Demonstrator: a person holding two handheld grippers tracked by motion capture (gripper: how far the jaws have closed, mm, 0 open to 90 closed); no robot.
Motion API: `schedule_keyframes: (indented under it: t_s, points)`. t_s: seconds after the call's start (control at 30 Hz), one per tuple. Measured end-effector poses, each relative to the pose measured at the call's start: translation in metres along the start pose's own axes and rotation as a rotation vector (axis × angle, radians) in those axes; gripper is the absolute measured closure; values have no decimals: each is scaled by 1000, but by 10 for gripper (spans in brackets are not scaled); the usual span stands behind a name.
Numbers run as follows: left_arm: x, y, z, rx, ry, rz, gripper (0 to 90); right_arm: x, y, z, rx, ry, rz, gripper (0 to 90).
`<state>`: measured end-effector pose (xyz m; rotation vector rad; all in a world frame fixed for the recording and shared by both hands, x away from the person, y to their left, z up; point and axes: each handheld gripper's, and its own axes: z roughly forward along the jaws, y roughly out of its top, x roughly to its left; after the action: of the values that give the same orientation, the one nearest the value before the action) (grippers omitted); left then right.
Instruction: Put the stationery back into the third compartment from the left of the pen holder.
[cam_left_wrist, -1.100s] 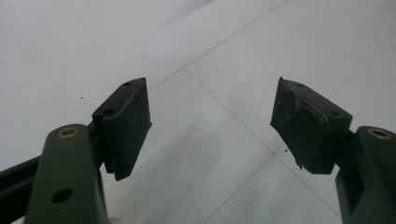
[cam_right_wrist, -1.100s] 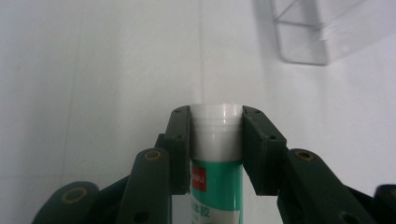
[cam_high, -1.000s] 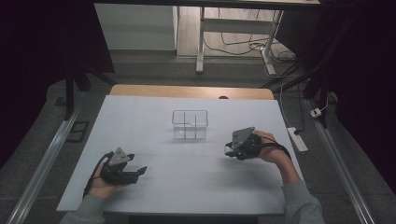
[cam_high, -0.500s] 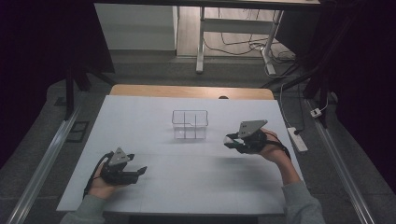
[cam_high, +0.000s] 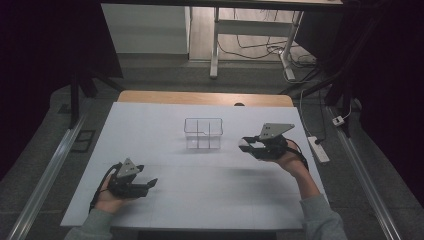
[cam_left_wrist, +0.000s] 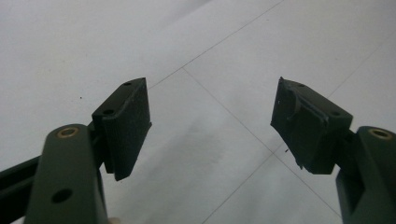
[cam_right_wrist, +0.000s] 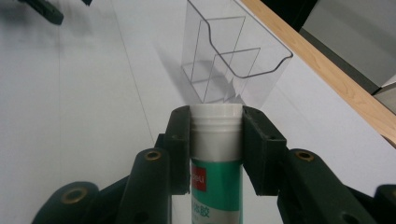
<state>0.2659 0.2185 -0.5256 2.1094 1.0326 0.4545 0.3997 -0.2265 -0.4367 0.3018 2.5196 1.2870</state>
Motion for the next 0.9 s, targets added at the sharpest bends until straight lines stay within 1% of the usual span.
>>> schedule_keyframes:
  t_s: [0.1, 0.13, 0.17, 0.3, 0.47, 0.6, 0.73, 0.77, 0.83, 0.9]
  points:
    - [0, 0, 0, -1, 0, 0, 279, -1, 1, 0, -15, -2, 32, 647]
    - [0, 0, 0, -1, 1, -1, 279, -1, 1, 0, -16, -5, 37, 647]
    - [0, 0, 0, 0, 1, 0, 279, -2, 1, -1, -30, -7, 54, 647]
    - [0, 0, 0, 2, 1, 1, 279, -3, 2, -3, -60, -22, 84, 647]
    - [0, 0, 0, 1, 2, 1, 279, -3, 5, -5, -94, -38, 109, 647]
    - [0, 0, 0, -1, 3, 0, 278, -2, 7, -4, -101, -61, 124, 647]
    - [0, 0, 0, -2, 3, -1, 278, -1, 10, -3, -122, -82, 142, 647]
    - [0, 0, 0, -2, 3, -1, 278, -1, 11, -3, -121, -84, 143, 647]
    - [0, 0, 0, -2, 5, 0, 278, 0, 12, -2, -128, -75, 144, 647]
    - [0, 0, 0, -1, 3, 1, 278, 1, 14, -2, -134, -80, 145, 647]
